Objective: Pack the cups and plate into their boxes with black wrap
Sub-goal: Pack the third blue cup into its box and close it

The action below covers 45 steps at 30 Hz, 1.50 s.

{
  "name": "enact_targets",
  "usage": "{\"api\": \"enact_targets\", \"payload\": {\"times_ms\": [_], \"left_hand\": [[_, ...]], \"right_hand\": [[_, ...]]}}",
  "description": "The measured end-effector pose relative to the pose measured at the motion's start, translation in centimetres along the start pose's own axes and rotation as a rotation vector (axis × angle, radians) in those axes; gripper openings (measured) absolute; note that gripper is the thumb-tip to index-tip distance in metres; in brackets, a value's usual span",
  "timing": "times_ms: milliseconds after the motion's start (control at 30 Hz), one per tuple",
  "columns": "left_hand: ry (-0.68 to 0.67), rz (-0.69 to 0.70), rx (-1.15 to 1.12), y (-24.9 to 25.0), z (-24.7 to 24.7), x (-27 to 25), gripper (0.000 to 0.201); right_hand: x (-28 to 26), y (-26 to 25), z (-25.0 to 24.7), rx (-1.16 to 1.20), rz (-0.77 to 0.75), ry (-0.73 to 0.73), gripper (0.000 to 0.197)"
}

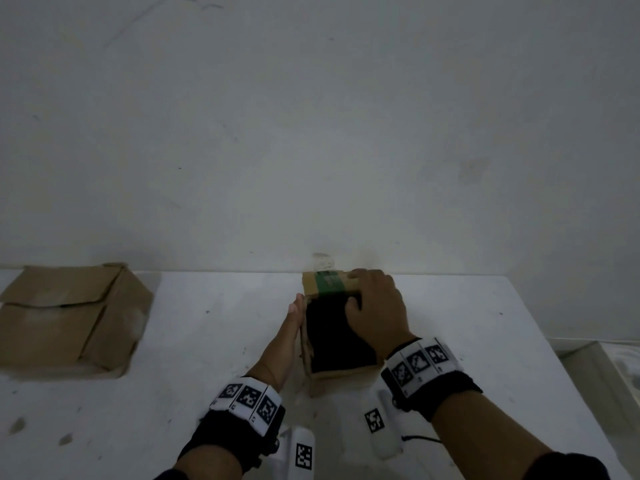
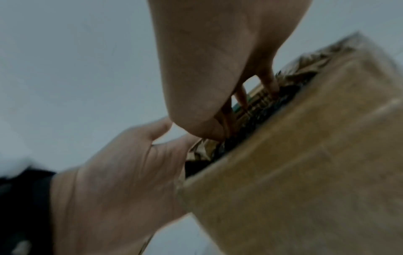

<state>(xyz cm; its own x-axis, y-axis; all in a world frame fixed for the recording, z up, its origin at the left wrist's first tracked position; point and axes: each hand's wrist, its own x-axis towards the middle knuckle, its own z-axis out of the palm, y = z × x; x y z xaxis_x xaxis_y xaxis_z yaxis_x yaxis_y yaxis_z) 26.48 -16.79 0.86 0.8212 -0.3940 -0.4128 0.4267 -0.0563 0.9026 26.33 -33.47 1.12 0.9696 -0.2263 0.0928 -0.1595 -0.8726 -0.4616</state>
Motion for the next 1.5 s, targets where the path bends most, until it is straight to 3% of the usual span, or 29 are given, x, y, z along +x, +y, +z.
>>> {"api": "enact_targets", "payload": {"times_ms": [100, 200, 467, 633, 733, 833, 933, 1033, 1133, 1167, 1233, 1300, 1400, 1500], "left_hand": [[0.016, -0.001, -0.022, 0.4, 0.4, -0.4, 0.052], [0.050, 0.008, -0.013, 0.7, 0.5, -0.7, 0.054], [0.080, -0.001, -0.012, 0.3, 1.5, -1.9, 0.057], [0.073, -0.004, -0.060, -0.1, 1.7, -1.9, 0.059], [0.075, 0.007, -0.110, -0.4, 1.0, -1.9, 0.060], [0.061, -0.015, -0.135, -0.5, 0.3, -2.2, 0.059], [0.009, -0.015, -0.047, -0.6, 0.0, -2.3, 0.051], [-0.005, 0.070, 0.121, -1.5, 0.0, -2.1, 0.039], [-0.040, 0.258, 0.340, -3.7, -0.8, -1.5, 0.053], [-0.050, 0.318, 0.392, -4.3, -1.1, -1.4, 0.057], [-0.040, 0.389, 0.443, -5.3, -1.5, -1.0, 0.062], [0.010, 0.381, 0.460, -5.8, -1.4, -0.7, 0.066], [0.066, 0.364, 0.508, -6.2, -1.2, -0.5, 0.074], [0.079, 0.384, 0.543, -6.4, -1.2, -0.3, 0.078]], "right_hand": [[1.1, 1.0, -0.6, 0.514, 0.417, -0.191, 0.061], [1.4, 1.6, -1.2, 0.881, 0.592, -0.239, 0.071], [-0.5, 2.9, -2.9, 0.910, 0.469, -0.243, 0.060], [-1.5, 3.2, -3.1, 0.924, 0.395, -0.143, 0.031], [-2.0, 3.9, -3.0, 0.875, 0.291, -0.134, 0.015], [-2.9, 4.3, -3.2, 0.790, 0.151, -0.267, 0.019], [-3.7, 5.0, -2.7, 0.477, 0.011, -0.326, 0.030], [-4.5, 5.0, -2.4, 0.268, 0.005, -0.378, 0.051], [-5.2, 3.6, -2.6, 0.125, -0.002, -0.375, 0.058], [-5.5, 2.9, -2.7, 0.034, -0.017, -0.380, 0.070], [-5.9, 1.4, -2.6, -0.170, -0.045, -0.412, 0.112], [-6.1, 0.4, -1.7, -0.345, -0.111, -0.409, 0.139], [-5.7, 0.0, 0.1, -0.522, -0.177, -0.404, 0.140], [-5.6, -0.4, 1.1, -0.612, -0.140, -0.418, 0.124]]}}
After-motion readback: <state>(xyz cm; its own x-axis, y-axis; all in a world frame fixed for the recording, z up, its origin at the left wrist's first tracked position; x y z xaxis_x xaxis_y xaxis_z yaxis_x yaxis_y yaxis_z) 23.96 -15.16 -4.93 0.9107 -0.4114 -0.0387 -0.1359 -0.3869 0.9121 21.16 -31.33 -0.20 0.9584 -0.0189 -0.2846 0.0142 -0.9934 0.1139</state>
